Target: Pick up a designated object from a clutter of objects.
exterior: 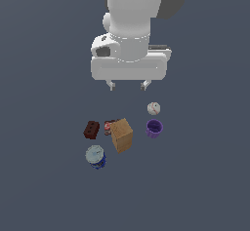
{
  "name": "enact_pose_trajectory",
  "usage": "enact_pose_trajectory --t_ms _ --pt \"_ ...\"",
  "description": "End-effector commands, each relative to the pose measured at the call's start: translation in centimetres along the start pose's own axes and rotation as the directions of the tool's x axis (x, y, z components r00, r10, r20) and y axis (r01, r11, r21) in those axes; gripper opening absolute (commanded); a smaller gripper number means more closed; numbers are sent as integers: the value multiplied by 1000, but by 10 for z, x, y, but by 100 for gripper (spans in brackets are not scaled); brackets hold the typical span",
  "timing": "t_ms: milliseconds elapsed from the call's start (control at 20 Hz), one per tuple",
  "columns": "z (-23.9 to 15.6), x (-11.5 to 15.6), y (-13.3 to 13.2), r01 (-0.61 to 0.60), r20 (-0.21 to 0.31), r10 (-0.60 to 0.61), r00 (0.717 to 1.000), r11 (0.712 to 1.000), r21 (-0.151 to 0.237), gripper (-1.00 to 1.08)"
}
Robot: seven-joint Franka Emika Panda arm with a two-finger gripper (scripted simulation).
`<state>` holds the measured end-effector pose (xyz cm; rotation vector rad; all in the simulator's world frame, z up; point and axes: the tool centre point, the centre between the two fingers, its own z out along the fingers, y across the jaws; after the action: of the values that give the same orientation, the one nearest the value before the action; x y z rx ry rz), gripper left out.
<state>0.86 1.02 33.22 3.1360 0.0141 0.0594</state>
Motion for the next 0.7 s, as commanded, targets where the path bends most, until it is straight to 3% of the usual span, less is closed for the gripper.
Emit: enact_pose_trajectory --t_ms 0,650 --pt "0 0 0 0 0 0 1000 1000 0 28" --pt "6 1 -7 33 9 -33 999 999 9 28"
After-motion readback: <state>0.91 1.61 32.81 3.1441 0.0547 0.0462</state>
